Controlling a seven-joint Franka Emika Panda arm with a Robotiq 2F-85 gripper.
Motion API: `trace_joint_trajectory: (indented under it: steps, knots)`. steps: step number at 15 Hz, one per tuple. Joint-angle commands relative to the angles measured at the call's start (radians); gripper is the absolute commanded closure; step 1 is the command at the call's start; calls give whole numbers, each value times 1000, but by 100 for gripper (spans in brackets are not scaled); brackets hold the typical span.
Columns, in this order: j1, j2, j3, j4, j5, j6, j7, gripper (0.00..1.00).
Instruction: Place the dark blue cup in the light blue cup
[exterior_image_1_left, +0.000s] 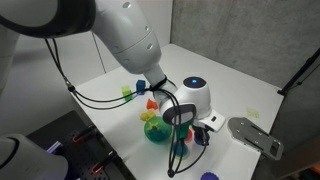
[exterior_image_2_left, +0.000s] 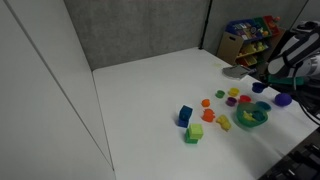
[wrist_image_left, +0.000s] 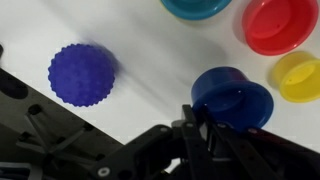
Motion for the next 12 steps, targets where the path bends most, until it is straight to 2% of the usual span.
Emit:
trace_joint_trajectory:
  steps: [1, 7, 12]
  knots:
    - [10, -111, 14, -168, 5, 71, -36, 95]
    - [11, -218, 11, -344, -3, 121, -76, 95]
    - [3, -211, 16, -400, -3, 187, -113, 95]
